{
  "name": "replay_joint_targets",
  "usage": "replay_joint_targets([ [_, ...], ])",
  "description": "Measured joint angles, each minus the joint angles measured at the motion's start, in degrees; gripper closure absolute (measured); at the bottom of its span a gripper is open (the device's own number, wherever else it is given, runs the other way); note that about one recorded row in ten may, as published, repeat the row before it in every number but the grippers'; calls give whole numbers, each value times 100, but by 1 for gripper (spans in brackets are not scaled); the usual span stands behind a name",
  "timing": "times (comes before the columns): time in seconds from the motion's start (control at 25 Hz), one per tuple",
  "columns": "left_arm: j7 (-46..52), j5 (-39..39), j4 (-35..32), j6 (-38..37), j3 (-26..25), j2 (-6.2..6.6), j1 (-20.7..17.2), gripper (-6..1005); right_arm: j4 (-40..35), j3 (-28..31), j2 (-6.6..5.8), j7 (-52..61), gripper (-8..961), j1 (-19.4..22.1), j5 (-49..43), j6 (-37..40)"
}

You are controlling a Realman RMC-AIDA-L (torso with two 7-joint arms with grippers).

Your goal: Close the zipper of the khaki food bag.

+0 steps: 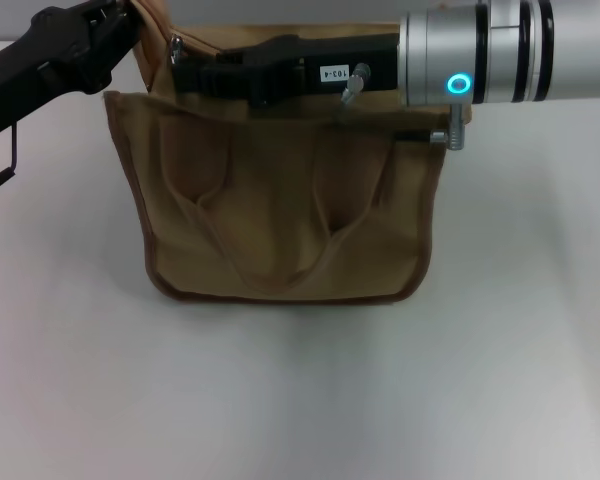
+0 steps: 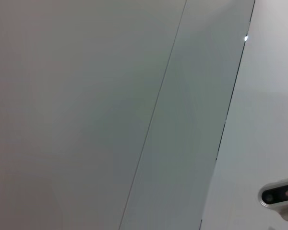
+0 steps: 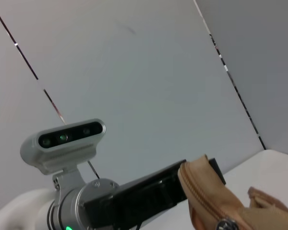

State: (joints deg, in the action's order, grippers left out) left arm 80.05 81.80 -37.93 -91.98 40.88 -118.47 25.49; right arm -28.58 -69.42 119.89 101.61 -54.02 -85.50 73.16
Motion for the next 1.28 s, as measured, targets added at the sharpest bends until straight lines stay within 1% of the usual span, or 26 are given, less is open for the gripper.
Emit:
replay_joint_targets([
  [0.08, -3, 0, 4, -25, 4, -3, 0, 976, -8, -4, 0, -6, 901, -14, 32, -26],
  [0.16, -15, 0, 5, -59, 6, -7, 2, 976, -16, -39, 0, -3, 764, -33, 34, -96],
  [0.4, -42, 1, 6, -96, 7, -9, 10, 976, 20, -245, -1, 15, 743, -99, 127, -272],
  [0.56, -47, 1, 6, -68, 2, -9, 21, 976, -9, -546, -1, 19, 761, -107, 354, -335],
  [0.76, -39, 1, 5, -79, -32, -9, 3, 976, -27, -526, -2, 33, 784, -1, 376, -336],
  [0.8, -31, 1, 4, -72, -35, -9, -8, 976, -77, -513, -13, 34, 789, 86, 386, -336],
  [1.12, -44, 2, 50, -61, -37, -5, -31, 975, -247, -475, -31, 4, 908, 358, 395, -340],
  [1.24, -51, 2, 93, -70, -37, 7, -27, 975, -247, -467, -33, -2, 952, 373, 395, -346],
  [1.28, -51, 2, 92, -71, -37, 9, -26, 975, -247, -454, -33, -5, 951, 375, 395, -346],
])
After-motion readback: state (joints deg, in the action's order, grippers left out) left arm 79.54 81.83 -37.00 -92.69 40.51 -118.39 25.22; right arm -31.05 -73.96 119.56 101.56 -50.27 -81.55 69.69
